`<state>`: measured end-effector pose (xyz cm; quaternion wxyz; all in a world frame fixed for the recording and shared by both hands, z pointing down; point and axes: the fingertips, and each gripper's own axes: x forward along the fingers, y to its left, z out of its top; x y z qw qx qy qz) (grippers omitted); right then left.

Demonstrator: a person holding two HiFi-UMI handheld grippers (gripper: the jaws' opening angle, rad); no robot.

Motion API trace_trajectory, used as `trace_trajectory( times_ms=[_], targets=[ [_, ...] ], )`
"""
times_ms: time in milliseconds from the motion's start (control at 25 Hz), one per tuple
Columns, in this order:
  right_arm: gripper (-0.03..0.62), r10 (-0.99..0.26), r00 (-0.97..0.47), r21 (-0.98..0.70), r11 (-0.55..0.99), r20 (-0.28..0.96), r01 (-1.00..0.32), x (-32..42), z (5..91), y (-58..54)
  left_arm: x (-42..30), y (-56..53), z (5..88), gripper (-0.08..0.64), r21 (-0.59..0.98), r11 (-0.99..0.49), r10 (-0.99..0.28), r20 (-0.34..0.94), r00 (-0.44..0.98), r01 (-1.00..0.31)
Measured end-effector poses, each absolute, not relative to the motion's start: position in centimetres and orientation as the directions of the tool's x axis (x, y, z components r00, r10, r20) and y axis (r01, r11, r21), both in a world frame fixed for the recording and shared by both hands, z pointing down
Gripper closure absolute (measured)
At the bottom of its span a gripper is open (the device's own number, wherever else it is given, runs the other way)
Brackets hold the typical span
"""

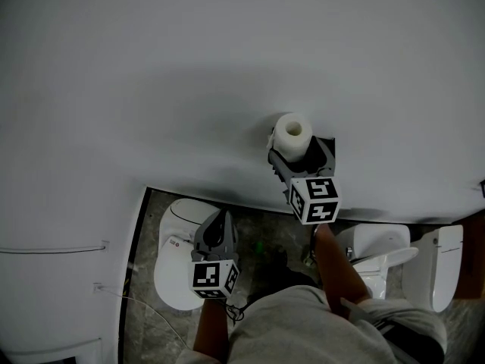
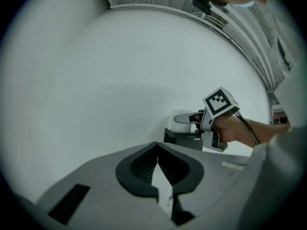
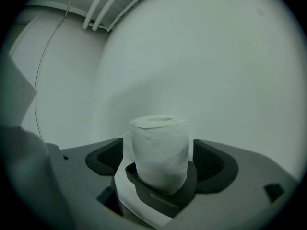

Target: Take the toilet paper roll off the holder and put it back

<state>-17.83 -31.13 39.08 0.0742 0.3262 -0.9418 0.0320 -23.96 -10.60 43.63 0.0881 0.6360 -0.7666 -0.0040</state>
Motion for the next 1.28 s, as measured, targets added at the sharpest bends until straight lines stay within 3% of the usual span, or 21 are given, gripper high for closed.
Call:
trace_trajectory(
  times_ms=[440, 600, 640, 680, 1280],
  targets=[
    [0.179, -0.608, -0.756, 0.000, 0.779, 0.241, -0.627, -17.7, 39.6, -31.4, -23.7, -11.4, 43.4, 0.549, 0.131, 0.192, -0.977, 0.116, -0.178, -0.972],
    [0.185, -0.602, -0.768, 0.011, 0.789, 0.217, -0.615, -17.6, 39.1, -31.3, -23.2, -11.5, 43.4, 0.549, 0.130, 0.182, -0.980, 0.111, -0.168, -0.975],
    [0.204, -0.605, -0.768, 0.012, 0.787, 0.210, -0.617, -17.5, 39.0, -31.4, -23.2, -11.5, 43.4, 0.549, 0.130, 0.182, -0.979, 0.114, -0.168, -0.975],
    [0.272, -0.608, -0.767, 0.012, 0.785, 0.206, -0.619, -17.4, 39.0, -31.5, -23.2, -11.5, 43.4, 0.549, 0.134, 0.183, -0.979, 0.114, -0.168, -0.974],
    [0.278, -0.599, -0.788, 0.031, 0.798, 0.140, -0.601, -16.5, 37.9, -31.0, -22.8, -11.0, 43.0, 0.549, 0.133, 0.168, -0.983, 0.090, -0.157, -0.977]
  ],
)
